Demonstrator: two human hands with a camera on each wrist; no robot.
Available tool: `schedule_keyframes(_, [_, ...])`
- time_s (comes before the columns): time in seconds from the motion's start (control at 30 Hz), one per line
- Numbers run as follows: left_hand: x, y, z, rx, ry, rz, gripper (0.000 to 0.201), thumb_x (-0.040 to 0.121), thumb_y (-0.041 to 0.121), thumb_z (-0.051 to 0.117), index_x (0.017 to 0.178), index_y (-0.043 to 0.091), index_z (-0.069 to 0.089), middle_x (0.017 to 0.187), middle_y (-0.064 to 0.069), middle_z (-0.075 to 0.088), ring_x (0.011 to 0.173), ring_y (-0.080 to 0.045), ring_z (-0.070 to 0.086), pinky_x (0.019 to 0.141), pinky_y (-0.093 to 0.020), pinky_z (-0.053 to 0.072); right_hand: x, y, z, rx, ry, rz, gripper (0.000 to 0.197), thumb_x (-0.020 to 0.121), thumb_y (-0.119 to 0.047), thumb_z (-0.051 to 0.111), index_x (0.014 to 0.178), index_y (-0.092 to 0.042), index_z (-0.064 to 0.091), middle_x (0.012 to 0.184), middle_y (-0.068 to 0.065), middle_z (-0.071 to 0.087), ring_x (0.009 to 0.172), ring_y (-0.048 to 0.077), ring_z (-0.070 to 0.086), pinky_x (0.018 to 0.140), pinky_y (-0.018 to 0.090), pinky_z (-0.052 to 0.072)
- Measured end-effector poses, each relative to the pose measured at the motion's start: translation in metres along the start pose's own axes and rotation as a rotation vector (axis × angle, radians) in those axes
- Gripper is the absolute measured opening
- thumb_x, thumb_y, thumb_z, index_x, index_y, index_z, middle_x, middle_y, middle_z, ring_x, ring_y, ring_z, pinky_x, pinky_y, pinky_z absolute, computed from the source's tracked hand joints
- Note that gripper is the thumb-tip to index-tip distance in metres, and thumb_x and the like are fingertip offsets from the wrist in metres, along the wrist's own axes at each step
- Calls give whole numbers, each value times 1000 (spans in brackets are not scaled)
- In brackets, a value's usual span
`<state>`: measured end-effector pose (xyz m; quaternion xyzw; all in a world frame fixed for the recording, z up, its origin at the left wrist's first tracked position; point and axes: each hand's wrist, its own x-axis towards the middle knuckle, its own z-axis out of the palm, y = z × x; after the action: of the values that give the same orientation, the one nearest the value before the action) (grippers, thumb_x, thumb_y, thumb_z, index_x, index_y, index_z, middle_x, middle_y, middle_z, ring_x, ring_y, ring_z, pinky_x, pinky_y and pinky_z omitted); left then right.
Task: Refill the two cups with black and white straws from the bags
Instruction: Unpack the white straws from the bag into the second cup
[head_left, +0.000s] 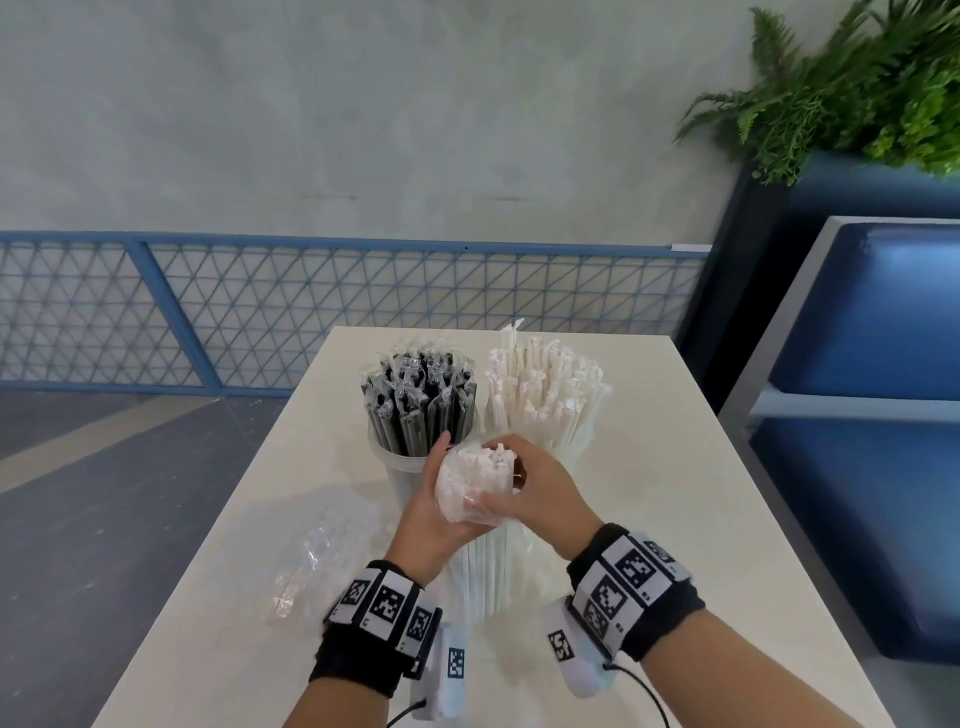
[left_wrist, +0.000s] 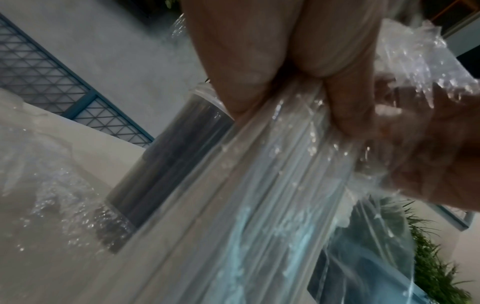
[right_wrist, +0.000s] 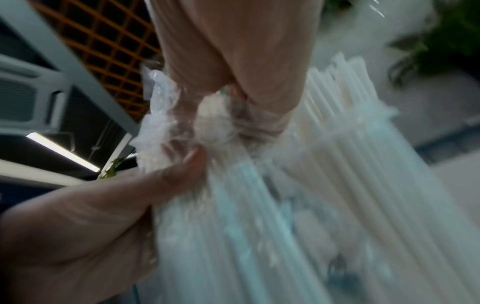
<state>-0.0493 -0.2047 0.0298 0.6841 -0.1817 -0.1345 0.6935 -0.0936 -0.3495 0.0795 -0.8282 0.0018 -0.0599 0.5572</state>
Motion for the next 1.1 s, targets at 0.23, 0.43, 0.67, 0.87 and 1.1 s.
schedule_keyframes(0.23, [0, 0, -1, -27, -26, 14, 95, 63, -19, 73, 142, 2, 23, 132, -15, 49, 99, 10, 60, 74, -13, 51, 0, 11, 9, 191, -72, 80, 52, 69, -22, 78, 117, -18, 59, 114, 1, 67, 107, 15, 63, 94, 32, 51])
schedule_keyframes(0.43, [-3, 14, 2, -43, -72, 22, 111, 39, 39, 91, 130, 11, 34, 118, 1, 55, 101, 8, 61, 75, -14, 51, 0, 12, 9, 166, -84, 73, 42, 72, -17, 79, 109, -21, 61, 109, -1, 67, 105, 14, 63, 92, 26, 51])
schedule_keyframes(0.67, [-4, 10, 1, 77, -52, -54, 56, 63, 8, 82, 114, 10, 59, 98, 11, 69, 91, 4, 66, 74, -13, 51, -2, 13, 8, 334, -21, 80, 39, 61, -21, 74, 98, -25, 64, 102, -2, 68, 99, 14, 65, 90, 28, 53])
schedule_keyframes(0.87, [-5, 9, 3, 93, -28, -91, 35, 75, -10, 67, 108, -2, 60, 90, 2, 66, 75, 9, 65, 67, -9, 49, -3, -7, -6, 447, 33, -26, 28, 77, -9, 72, 104, -11, 66, 102, 5, 72, 100, 20, 67, 91, 37, 52])
schedule_keyframes(1.1, [-4, 12, 4, 64, -14, -99, 30, 79, -8, 65, 108, -5, 61, 87, 4, 65, 77, 2, 64, 66, -6, 47, 8, -48, -32, 560, 208, -149, 11, 82, -11, 66, 75, -17, 71, 74, -2, 72, 81, 13, 68, 83, 29, 52])
